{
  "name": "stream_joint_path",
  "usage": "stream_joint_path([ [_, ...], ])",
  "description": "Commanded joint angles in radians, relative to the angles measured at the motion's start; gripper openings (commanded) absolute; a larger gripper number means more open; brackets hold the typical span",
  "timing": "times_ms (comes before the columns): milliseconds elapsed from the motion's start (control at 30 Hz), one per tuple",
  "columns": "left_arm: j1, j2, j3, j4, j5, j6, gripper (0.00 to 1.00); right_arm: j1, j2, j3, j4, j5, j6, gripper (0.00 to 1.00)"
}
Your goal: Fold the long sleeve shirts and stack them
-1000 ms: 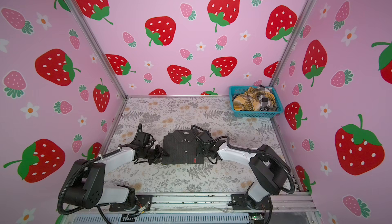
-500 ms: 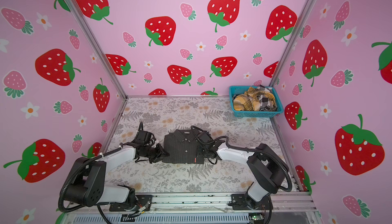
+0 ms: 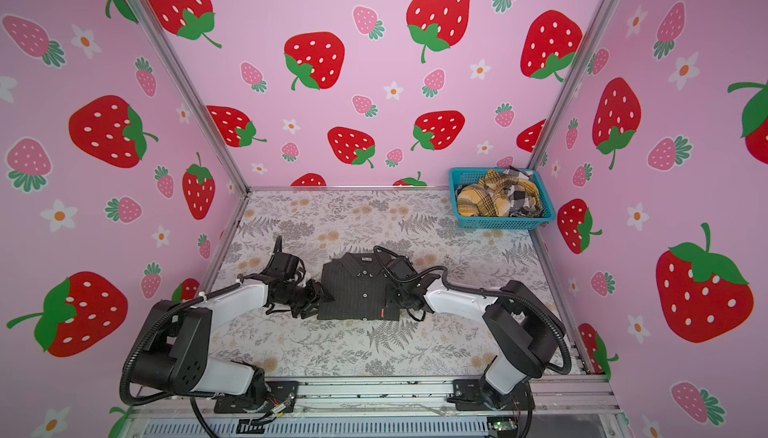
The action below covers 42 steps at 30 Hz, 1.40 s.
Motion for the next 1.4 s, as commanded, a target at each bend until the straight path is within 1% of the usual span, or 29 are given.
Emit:
stream_joint_path([
  [0,0.006,-0.022,0.05,-0.081,-0.048,0.037,0.55,-0.01,0.012,-0.007,-0.022,0.014,0.008,0.12],
  [167,0.011,-0.003,0.071,-0.092,-0.059,0.038,0.55,-0.014,0.011,-0.011,-0.012,0.002,0.007,0.12],
  [367,0.011,0.047,0.085,-0.036,-0.017,0.02,0.55,-0.014,-0.017,-0.018,-0.011,0.012,0.01,0.12],
  [567,0.011,0.116,0.117,0.0,-0.006,0.012,0.54,-0.015,-0.026,-0.027,-0.01,0.019,0.015,0.12],
  [733,0.011,0.149,0.135,0.036,0.014,-0.007,0.45,-0.015,-0.025,-0.033,-0.006,0.019,0.02,0.12],
  [900,0.012,0.174,0.146,0.044,0.034,-0.002,0.31,-0.016,-0.037,-0.036,-0.004,0.028,0.02,0.12],
  [1033,0.012,0.188,0.158,0.062,0.049,-0.013,0.23,-0.016,-0.038,-0.034,-0.004,0.031,0.02,0.12],
  [1167,0.011,0.196,0.172,0.06,0.054,-0.017,0.17,-0.016,-0.058,-0.039,-0.006,0.046,0.024,0.12],
  [1267,0.011,0.194,0.184,0.055,0.056,-0.014,0.14,-0.022,-0.083,-0.044,-0.008,0.057,0.026,0.12],
  [1367,0.011,0.194,0.195,0.058,0.053,-0.013,0.14,-0.031,-0.098,-0.04,-0.02,0.062,0.02,0.13],
])
